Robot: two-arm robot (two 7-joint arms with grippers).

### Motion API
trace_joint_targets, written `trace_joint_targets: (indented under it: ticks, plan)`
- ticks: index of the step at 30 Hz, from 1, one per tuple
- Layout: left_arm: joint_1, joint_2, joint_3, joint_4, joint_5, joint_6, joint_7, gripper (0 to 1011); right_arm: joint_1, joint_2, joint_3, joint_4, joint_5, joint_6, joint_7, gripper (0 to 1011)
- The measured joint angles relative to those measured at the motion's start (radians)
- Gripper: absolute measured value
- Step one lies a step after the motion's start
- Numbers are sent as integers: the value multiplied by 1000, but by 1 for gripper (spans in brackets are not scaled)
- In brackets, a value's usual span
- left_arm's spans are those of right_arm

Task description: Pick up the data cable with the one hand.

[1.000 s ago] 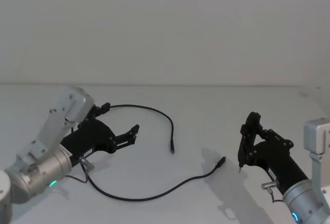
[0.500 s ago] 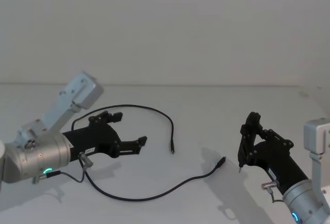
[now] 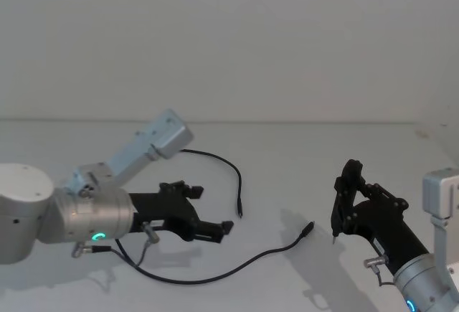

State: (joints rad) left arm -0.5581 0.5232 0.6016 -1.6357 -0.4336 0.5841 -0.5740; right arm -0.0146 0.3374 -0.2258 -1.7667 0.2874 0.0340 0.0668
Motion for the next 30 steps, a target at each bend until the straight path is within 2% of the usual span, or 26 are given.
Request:
trace_joint_targets:
  ticks: [2,7,13,30]
  plan:
    - [-22,-15,27,16,6,21,-9,1001,0,0,0,0,0,0,0,279]
    - [-42,-33,54,36,13,42,-13,1001,0,0,0,0,0,0,0,279]
    - [-72,-73,94,75,23,66,-10,1001,0,0,0,0,0,0,0,279]
    - [-126,-155,175,170,66,81,6,1001,0,0,0,0,0,0,0,279]
